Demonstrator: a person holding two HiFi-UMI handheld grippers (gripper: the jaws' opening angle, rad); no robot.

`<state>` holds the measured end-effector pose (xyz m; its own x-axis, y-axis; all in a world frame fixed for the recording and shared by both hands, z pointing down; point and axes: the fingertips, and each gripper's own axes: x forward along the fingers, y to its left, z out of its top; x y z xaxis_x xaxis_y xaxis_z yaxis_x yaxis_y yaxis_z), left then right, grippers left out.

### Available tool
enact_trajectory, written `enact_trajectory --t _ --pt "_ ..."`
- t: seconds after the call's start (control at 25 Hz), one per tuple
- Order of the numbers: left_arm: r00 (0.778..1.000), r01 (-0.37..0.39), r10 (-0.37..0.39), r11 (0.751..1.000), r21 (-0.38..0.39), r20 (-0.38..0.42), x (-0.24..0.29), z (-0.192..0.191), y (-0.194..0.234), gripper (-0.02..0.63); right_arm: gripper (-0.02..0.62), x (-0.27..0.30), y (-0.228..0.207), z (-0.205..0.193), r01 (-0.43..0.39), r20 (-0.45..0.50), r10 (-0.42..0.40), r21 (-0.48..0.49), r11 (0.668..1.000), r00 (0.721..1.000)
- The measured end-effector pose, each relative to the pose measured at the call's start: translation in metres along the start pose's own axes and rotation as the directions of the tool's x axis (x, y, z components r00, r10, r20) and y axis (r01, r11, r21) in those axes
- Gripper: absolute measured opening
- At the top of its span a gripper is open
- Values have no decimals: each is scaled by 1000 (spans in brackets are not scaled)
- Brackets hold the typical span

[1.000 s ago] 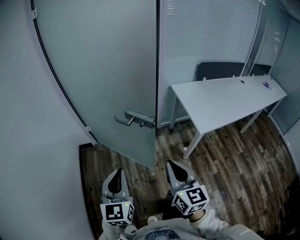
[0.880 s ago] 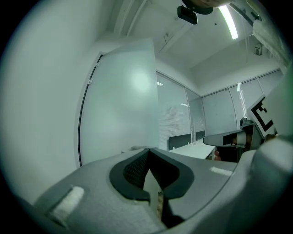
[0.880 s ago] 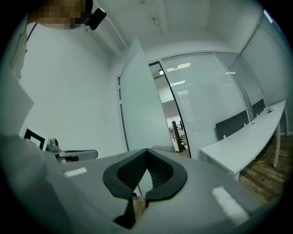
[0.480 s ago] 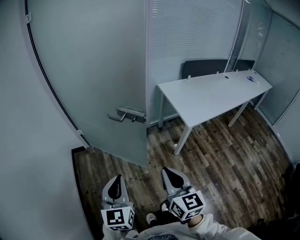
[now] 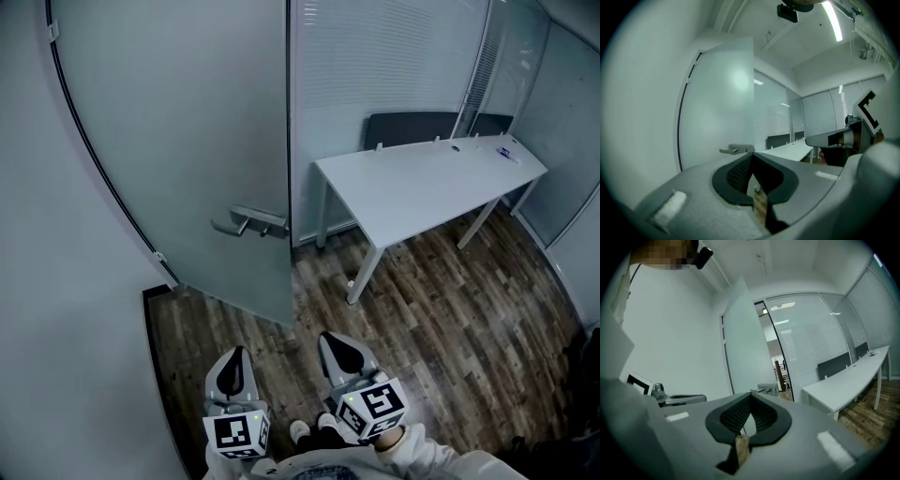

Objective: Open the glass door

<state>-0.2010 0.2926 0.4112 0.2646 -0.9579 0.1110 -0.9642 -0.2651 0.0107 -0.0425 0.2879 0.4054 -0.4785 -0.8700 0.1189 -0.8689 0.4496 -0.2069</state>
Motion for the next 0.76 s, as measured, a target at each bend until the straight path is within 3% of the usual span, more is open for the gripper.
enact_trajectory --t 0.76 --pt "999 -41 41 999 20 10 28 11 -36 3 2 -4 -48 16 -33 29 32 10 999 999"
